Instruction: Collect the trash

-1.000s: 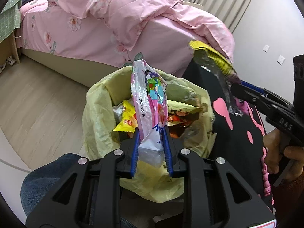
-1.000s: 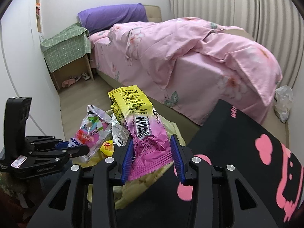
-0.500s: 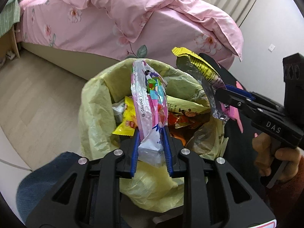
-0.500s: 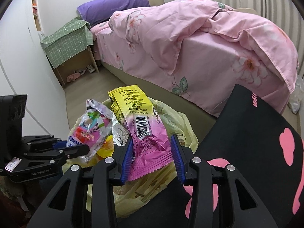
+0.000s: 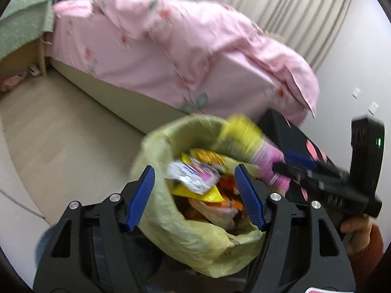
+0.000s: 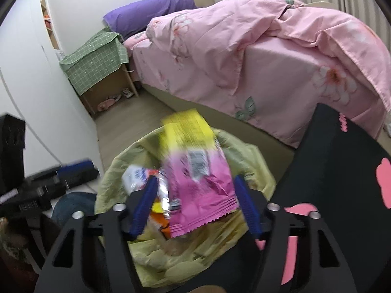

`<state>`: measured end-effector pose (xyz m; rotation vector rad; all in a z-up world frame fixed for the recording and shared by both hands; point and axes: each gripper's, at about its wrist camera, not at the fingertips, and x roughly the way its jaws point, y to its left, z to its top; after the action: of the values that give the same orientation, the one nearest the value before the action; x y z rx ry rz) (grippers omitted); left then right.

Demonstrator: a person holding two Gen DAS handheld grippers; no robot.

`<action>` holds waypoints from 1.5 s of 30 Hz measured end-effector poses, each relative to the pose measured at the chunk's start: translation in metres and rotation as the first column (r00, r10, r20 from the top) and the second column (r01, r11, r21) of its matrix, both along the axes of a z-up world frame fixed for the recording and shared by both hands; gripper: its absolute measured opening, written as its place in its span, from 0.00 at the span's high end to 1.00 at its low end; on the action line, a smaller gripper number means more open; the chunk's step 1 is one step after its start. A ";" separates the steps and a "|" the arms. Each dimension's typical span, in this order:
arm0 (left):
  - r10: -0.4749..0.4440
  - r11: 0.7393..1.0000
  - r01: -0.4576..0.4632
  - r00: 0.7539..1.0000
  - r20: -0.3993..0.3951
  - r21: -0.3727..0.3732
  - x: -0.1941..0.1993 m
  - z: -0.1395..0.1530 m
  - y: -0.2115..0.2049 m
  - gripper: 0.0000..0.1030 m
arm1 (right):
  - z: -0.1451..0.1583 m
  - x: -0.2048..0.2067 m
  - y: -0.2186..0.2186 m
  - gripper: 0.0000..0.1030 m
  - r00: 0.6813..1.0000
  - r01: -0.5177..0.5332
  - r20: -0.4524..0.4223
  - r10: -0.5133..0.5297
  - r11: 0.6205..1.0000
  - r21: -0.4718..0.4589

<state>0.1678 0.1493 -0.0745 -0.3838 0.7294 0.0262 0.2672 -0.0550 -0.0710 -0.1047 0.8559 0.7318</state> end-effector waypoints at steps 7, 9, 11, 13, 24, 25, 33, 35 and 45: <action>-0.014 0.998 0.011 0.999 0.047 0.057 -0.026 0.025 -0.014 0.37 | 0.016 -0.041 -0.026 0.31 0.999 0.048 0.016 -0.049 0.999 0.020; -0.054 0.996 0.050 0.997 0.048 0.070 -0.034 0.030 -0.027 0.37 | 0.023 -0.058 -0.041 0.31 0.996 0.086 0.022 -0.086 0.996 0.030; -0.106 0.992 0.103 0.994 0.040 0.076 -0.043 0.034 -0.045 0.37 | 0.031 -0.085 -0.063 0.31 0.990 0.137 0.032 -0.138 0.990 0.040; -0.151 0.985 0.147 0.988 0.044 0.096 -0.058 0.039 -0.066 0.37 | 0.038 -0.105 -0.080 0.31 0.984 0.168 0.055 -0.171 0.984 0.052; -0.244 0.944 0.228 0.969 0.042 0.239 -0.133 0.070 -0.149 0.37 | 0.068 -0.234 -0.160 0.31 0.911 0.379 0.146 -0.386 0.923 0.071; -0.239 0.940 0.222 0.970 0.034 0.260 -0.139 0.071 -0.152 0.37 | 0.067 -0.243 -0.162 0.31 0.909 0.389 0.137 -0.395 0.919 0.070; -0.235 0.929 0.201 0.969 0.076 0.312 -0.176 0.081 -0.156 0.37 | 0.067 -0.304 -0.157 0.31 0.883 0.418 0.213 -0.418 0.907 0.045; -0.221 0.932 0.184 0.971 0.088 0.313 -0.181 0.084 -0.152 0.37 | 0.068 -0.310 -0.154 0.32 0.884 0.412 0.223 -0.411 0.910 0.042; -0.210 0.934 0.171 0.973 0.093 0.313 -0.191 0.087 -0.146 0.37 | 0.073 -0.321 -0.154 0.31 0.877 0.429 0.221 -0.428 0.902 0.046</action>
<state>-0.0234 0.0033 0.0127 -0.0181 0.6236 -0.0687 -0.0535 -0.2086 0.0015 0.0009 0.6303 0.2911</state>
